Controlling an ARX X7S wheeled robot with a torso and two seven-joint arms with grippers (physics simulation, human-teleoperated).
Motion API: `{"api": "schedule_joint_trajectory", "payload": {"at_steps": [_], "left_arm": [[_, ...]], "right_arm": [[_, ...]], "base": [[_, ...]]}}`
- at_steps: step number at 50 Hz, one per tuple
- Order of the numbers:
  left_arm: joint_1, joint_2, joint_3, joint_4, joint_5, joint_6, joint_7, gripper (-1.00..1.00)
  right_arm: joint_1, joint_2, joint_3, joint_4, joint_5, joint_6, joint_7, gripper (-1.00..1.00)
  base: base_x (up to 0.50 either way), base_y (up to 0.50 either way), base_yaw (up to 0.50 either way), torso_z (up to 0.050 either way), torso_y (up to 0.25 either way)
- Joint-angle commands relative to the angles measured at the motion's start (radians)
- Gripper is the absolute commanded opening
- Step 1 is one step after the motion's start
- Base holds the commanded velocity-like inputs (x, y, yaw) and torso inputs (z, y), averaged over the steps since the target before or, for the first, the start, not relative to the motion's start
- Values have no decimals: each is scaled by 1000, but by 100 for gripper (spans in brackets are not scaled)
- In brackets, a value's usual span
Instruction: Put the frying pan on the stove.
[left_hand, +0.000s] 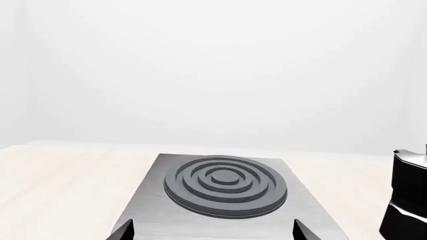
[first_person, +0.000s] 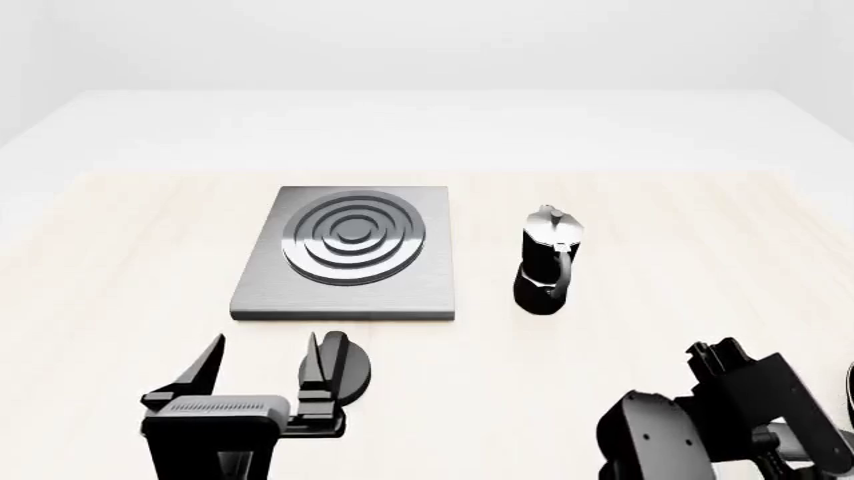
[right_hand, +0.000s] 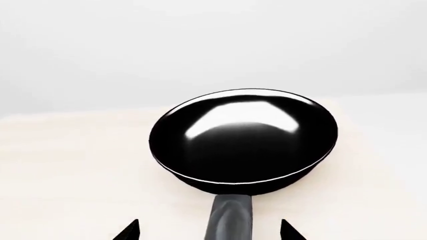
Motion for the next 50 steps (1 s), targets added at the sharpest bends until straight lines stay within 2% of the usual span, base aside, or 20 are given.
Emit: {"api": "schedule_joint_trajectory", "payload": {"at_steps": [1, 19, 50], "left_arm": [[-1, -3, 1, -3, -4, 3, -4, 100], [7, -6, 0, -20, -11, 23, -7, 100], [2, -13, 12, -18, -14, 22, -19, 100]], "right_arm": [[32, 2, 19, 68, 34, -21, -18, 100], [25, 14, 33, 100, 50, -52, -23, 100], [14, -3, 85, 120, 192, -59, -81, 100]], "base": [[0, 0, 0, 0, 0], [0, 0, 0, 0, 0], [0, 0, 0, 0, 0]]}}
